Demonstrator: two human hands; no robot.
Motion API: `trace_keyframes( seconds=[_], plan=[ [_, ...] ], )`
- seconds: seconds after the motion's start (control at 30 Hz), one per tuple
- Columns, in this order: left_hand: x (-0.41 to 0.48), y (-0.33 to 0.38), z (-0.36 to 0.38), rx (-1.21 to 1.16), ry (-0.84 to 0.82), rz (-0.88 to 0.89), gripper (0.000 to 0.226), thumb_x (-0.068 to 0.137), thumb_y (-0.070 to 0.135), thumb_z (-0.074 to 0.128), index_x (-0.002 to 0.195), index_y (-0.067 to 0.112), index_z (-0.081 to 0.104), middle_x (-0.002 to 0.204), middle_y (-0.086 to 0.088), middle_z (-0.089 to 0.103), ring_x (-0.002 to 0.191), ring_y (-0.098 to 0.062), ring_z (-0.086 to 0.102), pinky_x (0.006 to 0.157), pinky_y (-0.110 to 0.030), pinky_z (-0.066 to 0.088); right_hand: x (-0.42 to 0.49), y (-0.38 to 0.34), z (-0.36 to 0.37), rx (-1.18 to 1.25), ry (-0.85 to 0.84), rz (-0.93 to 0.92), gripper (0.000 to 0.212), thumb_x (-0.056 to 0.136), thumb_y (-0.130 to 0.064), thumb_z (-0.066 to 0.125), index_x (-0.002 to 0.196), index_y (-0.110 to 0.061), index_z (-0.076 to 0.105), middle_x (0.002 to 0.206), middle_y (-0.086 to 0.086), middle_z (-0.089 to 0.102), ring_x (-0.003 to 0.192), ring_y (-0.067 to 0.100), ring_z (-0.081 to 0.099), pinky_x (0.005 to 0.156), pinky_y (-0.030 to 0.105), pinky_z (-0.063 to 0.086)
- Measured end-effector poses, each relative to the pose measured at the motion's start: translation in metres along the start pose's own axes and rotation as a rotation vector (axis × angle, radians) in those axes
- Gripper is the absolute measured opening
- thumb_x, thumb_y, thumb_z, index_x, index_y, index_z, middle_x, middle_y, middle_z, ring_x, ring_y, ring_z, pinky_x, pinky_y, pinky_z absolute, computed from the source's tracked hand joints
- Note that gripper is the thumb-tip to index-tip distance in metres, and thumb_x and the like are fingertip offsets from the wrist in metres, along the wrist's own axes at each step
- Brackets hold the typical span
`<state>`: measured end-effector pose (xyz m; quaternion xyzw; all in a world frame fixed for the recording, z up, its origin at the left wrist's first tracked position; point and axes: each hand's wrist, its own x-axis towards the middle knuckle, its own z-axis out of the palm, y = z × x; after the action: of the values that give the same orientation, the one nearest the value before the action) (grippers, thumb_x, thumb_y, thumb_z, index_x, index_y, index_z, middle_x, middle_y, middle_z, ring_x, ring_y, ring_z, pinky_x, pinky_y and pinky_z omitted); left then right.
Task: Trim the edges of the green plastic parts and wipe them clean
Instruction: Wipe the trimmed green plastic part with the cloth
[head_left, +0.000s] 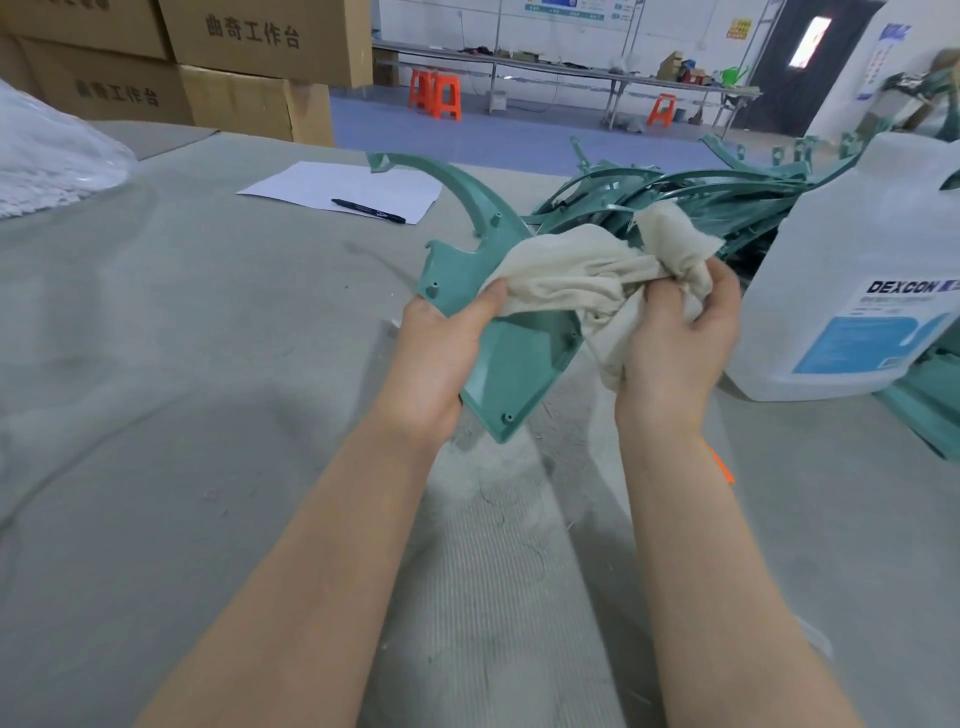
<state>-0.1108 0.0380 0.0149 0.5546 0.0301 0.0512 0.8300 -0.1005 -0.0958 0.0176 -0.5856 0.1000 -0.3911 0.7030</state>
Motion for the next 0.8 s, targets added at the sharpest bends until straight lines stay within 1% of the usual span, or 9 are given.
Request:
trace_keyframes(
  seconds=[0.07, 0.13, 0.2, 0.27, 0.43, 0.57, 0.67, 0.73, 0.8],
  plan=[
    [-0.002, 0.000, 0.000, 0.022, -0.029, -0.002, 0.021, 0.092, 0.012, 0.063, 0.112, 0.008, 0.066, 0.104, -0.006, 0.073, 0.094, -0.021, 0.071, 0.085, -0.037, 0.057, 0.003, -0.003, -0.002, 0.037, 0.041, -0.032, 0.027, 0.090, -0.001, 0.049, 0.108, -0.018, 0.058, 0.097, -0.002, 0.063, 0.088, 0.008, 0.059, 0.085, 0.028, 0.051],
    [-0.002, 0.001, 0.000, 0.027, -0.039, -0.022, 0.019, 0.093, 0.013, 0.061, 0.111, 0.009, 0.066, 0.104, -0.005, 0.074, 0.095, -0.020, 0.071, 0.087, -0.037, 0.056, 0.008, -0.006, -0.006, 0.053, 0.088, -0.051, 0.029, 0.089, 0.001, 0.047, 0.111, -0.014, 0.058, 0.102, 0.003, 0.062, 0.092, 0.012, 0.058, 0.094, 0.034, 0.050],
    [-0.001, 0.002, -0.001, 0.027, -0.028, -0.037, 0.020, 0.094, 0.013, 0.060, 0.112, 0.008, 0.066, 0.105, -0.005, 0.073, 0.096, -0.020, 0.071, 0.088, -0.038, 0.056, 0.011, -0.010, -0.010, 0.059, 0.125, -0.062, 0.027, 0.086, 0.000, 0.048, 0.104, -0.016, 0.059, 0.101, 0.004, 0.061, 0.092, 0.014, 0.058, 0.097, 0.041, 0.049],
    [0.000, 0.002, -0.002, 0.046, -0.009, -0.036, 0.023, 0.094, 0.014, 0.060, 0.115, 0.007, 0.065, 0.106, -0.005, 0.073, 0.096, -0.020, 0.070, 0.088, -0.039, 0.056, 0.010, -0.014, -0.012, 0.054, 0.124, -0.072, 0.025, 0.084, -0.003, 0.049, 0.099, -0.020, 0.060, 0.099, 0.004, 0.063, 0.091, 0.014, 0.059, 0.095, 0.044, 0.050],
    [0.000, 0.001, 0.000, 0.147, 0.049, -0.001, 0.023, 0.095, 0.024, 0.059, 0.113, 0.011, 0.064, 0.105, -0.005, 0.072, 0.096, -0.021, 0.069, 0.089, -0.045, 0.055, 0.000, -0.019, -0.008, -0.067, 0.027, -0.215, 0.023, 0.080, -0.009, 0.050, 0.097, -0.019, 0.061, 0.087, -0.008, 0.062, 0.085, 0.007, 0.056, 0.087, 0.033, 0.049],
    [-0.002, 0.001, 0.003, 0.235, 0.048, 0.054, 0.010, 0.095, 0.025, 0.058, 0.095, 0.022, 0.068, 0.098, -0.001, 0.074, 0.092, -0.021, 0.070, 0.087, -0.047, 0.055, -0.003, -0.018, -0.004, -0.100, -0.047, -0.289, 0.022, 0.082, -0.007, 0.050, 0.096, -0.021, 0.060, 0.084, -0.016, 0.060, 0.082, 0.003, 0.055, 0.081, 0.025, 0.048],
    [-0.007, -0.001, 0.008, 0.300, -0.019, 0.099, 0.017, 0.096, 0.028, 0.056, 0.097, 0.015, 0.068, 0.096, -0.009, 0.073, 0.091, -0.029, 0.069, 0.088, -0.052, 0.053, -0.015, -0.015, 0.004, -0.139, -0.119, -0.332, 0.021, 0.088, -0.013, 0.053, 0.108, -0.020, 0.053, 0.101, -0.006, 0.060, 0.093, 0.004, 0.055, 0.086, 0.017, 0.043],
    [-0.009, -0.002, 0.012, 0.333, -0.059, 0.158, 0.028, 0.098, 0.030, 0.052, 0.101, 0.005, 0.065, 0.091, -0.013, 0.070, 0.085, -0.029, 0.068, 0.087, -0.053, 0.052, -0.026, -0.009, 0.010, -0.252, -0.306, -0.352, 0.030, 0.093, -0.019, 0.053, 0.123, -0.017, 0.049, 0.120, 0.001, 0.054, 0.112, 0.010, 0.050, 0.098, 0.015, 0.036],
    [-0.011, 0.000, 0.013, 0.329, -0.059, 0.201, 0.029, 0.101, 0.030, 0.047, 0.103, 0.010, 0.068, 0.096, -0.007, 0.073, 0.092, -0.021, 0.069, 0.091, -0.045, 0.053, -0.037, -0.001, 0.016, -0.391, -0.549, -0.367, 0.048, 0.097, -0.029, 0.043, 0.140, -0.009, 0.043, 0.143, 0.008, 0.045, 0.137, 0.017, 0.036, 0.115, 0.024, 0.024]
  ],
)
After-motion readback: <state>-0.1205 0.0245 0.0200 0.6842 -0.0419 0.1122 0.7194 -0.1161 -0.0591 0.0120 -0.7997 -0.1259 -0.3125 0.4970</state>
